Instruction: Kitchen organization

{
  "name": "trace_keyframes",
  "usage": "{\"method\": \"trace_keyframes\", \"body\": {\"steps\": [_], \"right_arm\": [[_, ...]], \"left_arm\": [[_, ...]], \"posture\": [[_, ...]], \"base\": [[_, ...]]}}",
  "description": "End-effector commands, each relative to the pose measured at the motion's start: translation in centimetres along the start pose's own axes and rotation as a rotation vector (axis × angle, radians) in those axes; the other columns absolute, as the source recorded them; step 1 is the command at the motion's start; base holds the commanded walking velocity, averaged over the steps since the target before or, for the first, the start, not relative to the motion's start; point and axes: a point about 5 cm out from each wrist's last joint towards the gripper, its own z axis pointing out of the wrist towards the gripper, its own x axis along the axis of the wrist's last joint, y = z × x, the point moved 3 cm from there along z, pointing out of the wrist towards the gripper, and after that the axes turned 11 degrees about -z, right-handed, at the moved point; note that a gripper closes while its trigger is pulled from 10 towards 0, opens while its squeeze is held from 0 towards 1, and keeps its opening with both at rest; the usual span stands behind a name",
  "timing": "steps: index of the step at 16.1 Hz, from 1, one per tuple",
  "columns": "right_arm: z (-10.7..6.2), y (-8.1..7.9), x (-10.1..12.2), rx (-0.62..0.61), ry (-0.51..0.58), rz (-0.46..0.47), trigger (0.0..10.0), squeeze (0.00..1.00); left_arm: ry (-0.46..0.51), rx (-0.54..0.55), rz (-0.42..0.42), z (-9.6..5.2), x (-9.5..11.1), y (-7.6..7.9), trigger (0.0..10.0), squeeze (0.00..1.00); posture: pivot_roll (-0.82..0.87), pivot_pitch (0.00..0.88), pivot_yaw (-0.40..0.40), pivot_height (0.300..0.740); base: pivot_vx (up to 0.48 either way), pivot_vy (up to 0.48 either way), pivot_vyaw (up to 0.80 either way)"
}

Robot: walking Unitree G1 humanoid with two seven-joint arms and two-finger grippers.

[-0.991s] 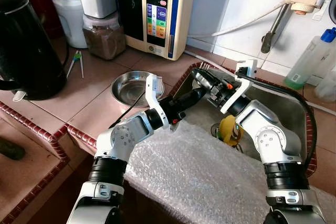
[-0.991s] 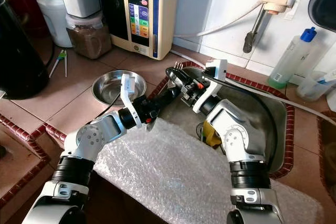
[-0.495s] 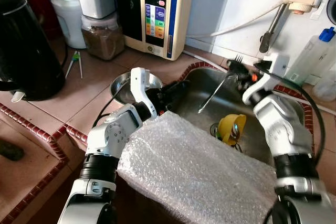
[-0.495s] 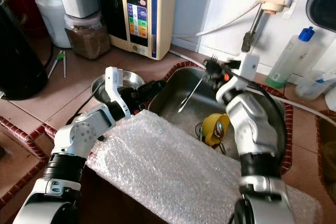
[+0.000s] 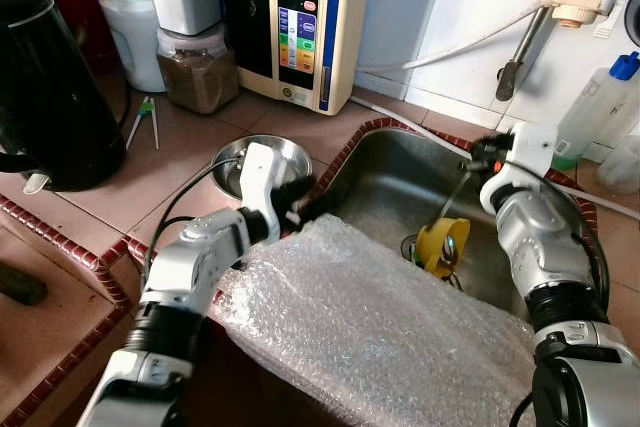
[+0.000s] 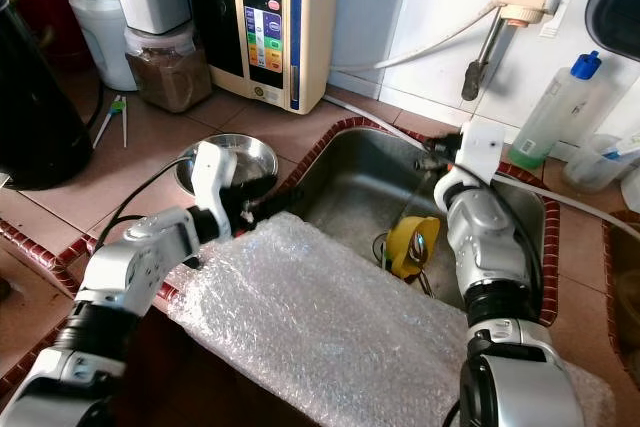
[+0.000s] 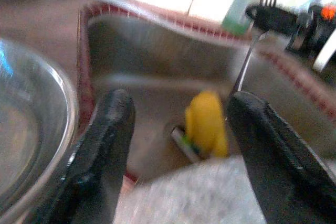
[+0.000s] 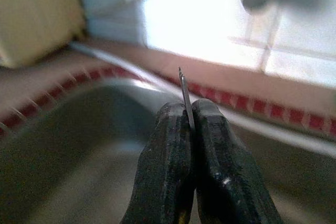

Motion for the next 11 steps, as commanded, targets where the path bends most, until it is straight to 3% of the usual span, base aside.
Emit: {"method": "trace_keyframes", "body": {"steps": [1,3,4,5,6,11], "right_arm": [[0.1,0.5,-0.4,-0.025,-0.030,-0.028,0.0,0.00],[-0.1,0.0,-2.3,-0.001,-0.115,-0.027,0.0,0.00],[-0.2,-0.3,-2.8,0.013,-0.134,-0.025,6.9,0.00],[-0.2,-0.5,-3.0,0.020,-0.148,-0.023,10.0,0.38],[-0.2,-0.6,-3.1,0.019,-0.150,-0.022,10.0,1.00],[-0.2,-0.7,-3.7,0.031,-0.179,-0.016,10.0,1.00]], "left_arm": [[-0.032,-0.012,0.057,0.0,-0.4,0.3,10.0,1.00],[-0.058,0.001,0.077,-0.1,-0.8,0.0,10.0,1.00],[-0.066,0.004,0.086,-0.1,-0.9,-0.1,10.0,1.00],[-0.068,0.005,0.088,0.0,-1.0,-0.1,10.0,1.00],[-0.070,0.005,0.093,0.0,-1.0,-0.1,10.0,1.00],[-0.089,0.014,0.118,0.2,-1.5,-0.2,10.0,1.00]], "posture": [[-0.03,0.000,-0.030,0.740],[-0.03,0.000,-0.029,0.740],[-0.03,0.000,-0.029,0.740],[-0.03,0.000,-0.029,0.740],[-0.03,0.000,-0.029,0.740],[-0.04,0.000,-0.030,0.740]], "base": [[0.000,0.000,0.00],[0.000,0.000,0.00],[0.000,0.000,0.00],[0.000,0.000,0.00],[0.000,0.000,0.00],[0.000,0.000,0.00]]}}
